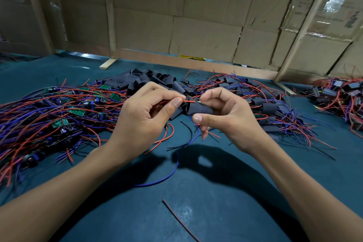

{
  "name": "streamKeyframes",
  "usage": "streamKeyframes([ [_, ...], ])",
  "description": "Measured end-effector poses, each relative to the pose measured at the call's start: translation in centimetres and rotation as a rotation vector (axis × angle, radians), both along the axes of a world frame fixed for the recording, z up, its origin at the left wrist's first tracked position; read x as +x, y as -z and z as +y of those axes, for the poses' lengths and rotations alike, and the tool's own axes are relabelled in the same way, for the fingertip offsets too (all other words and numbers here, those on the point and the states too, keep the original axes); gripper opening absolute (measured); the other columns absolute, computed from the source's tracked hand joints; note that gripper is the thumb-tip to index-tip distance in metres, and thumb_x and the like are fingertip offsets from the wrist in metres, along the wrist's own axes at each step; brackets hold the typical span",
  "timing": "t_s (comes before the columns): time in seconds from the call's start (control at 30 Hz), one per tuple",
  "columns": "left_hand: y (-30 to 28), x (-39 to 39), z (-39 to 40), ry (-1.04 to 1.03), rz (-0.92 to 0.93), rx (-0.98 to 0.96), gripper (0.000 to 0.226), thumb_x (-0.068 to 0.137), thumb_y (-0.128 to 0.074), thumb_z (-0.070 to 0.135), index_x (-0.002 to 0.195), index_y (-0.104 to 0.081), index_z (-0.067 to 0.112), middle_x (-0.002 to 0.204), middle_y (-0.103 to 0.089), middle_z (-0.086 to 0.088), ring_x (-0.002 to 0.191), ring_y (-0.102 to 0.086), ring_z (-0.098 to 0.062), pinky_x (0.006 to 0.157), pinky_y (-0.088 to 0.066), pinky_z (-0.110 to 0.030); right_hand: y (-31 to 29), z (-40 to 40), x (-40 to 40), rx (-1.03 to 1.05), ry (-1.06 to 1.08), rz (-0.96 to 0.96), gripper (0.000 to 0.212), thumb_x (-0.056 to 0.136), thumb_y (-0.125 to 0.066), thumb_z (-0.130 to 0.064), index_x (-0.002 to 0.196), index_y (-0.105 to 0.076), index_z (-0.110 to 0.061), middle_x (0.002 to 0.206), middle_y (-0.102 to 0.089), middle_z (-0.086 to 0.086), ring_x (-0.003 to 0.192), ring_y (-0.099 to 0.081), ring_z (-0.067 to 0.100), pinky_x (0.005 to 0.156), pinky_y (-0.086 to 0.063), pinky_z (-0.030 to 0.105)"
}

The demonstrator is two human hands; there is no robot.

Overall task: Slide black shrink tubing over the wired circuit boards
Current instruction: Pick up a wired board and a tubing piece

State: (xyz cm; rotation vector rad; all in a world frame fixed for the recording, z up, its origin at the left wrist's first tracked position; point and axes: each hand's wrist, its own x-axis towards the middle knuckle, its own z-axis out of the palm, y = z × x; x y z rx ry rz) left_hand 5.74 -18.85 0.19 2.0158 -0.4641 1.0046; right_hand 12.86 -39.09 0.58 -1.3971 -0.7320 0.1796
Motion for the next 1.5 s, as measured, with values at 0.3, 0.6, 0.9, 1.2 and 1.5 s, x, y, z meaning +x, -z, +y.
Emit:
streamKeyframes([
  [0.3,0.0,0.0,0.1,-0.016,0.000,-0.094,0.012,0.097,-0.064,0.016,0.103,-0.071,0.025,0.096,-0.065,0.005,0.090,-0.063,-0.010,0.079,-0.045,-0.017,0.0,0.3,0.0,0.176,-0.026,0.101,0.026,0.086,-0.066,0.002,0.112,-0.063,0.000,0.086,-0.072,0.011,0.069,-0.068,0.021,0.065,-0.058,0.031],
  [0.6,0.3,0.2,0.2,0.000,0.027,-0.112,0.012,0.097,-0.064,0.019,0.103,-0.072,0.025,0.099,-0.066,0.004,0.095,-0.065,-0.014,0.083,-0.047,-0.021,-0.6,0.2,-0.2,0.228,0.016,0.192,0.043,0.079,-0.067,0.002,0.117,-0.051,-0.007,0.094,-0.073,0.015,0.065,-0.067,0.023,0.056,-0.054,0.028],
  [0.9,0.5,0.2,-0.1,0.029,0.048,-0.050,0.012,0.096,-0.064,0.016,0.101,-0.075,0.014,0.095,-0.066,-0.001,0.090,-0.063,-0.013,0.078,-0.046,-0.021,-0.5,1.1,-0.5,0.211,0.102,0.299,0.042,0.070,-0.076,-0.003,0.105,-0.053,-0.007,0.079,-0.073,0.008,0.064,-0.070,0.018,0.055,-0.054,0.024],
  [1.2,0.6,0.4,0.0,0.044,-0.017,0.060,0.011,0.094,-0.068,0.009,0.100,-0.075,0.005,0.092,-0.064,-0.007,0.087,-0.063,-0.017,0.080,-0.050,-0.031,-0.8,0.9,-0.5,0.170,0.033,0.571,0.026,0.070,-0.079,-0.008,0.092,-0.068,-0.002,0.082,-0.074,0.013,0.072,-0.075,0.018,0.066,-0.060,0.025],
  [1.5,1.0,0.4,-0.1,0.128,0.112,-0.113,0.014,0.091,-0.072,0.025,0.099,-0.068,0.014,0.089,-0.070,0.003,0.080,-0.066,-0.013,0.077,-0.055,-0.034,-0.9,0.8,-0.5,0.155,0.118,0.502,0.028,0.069,-0.077,-0.013,0.088,-0.071,0.007,0.089,-0.075,0.022,0.070,-0.075,0.024,0.065,-0.061,0.029],
])
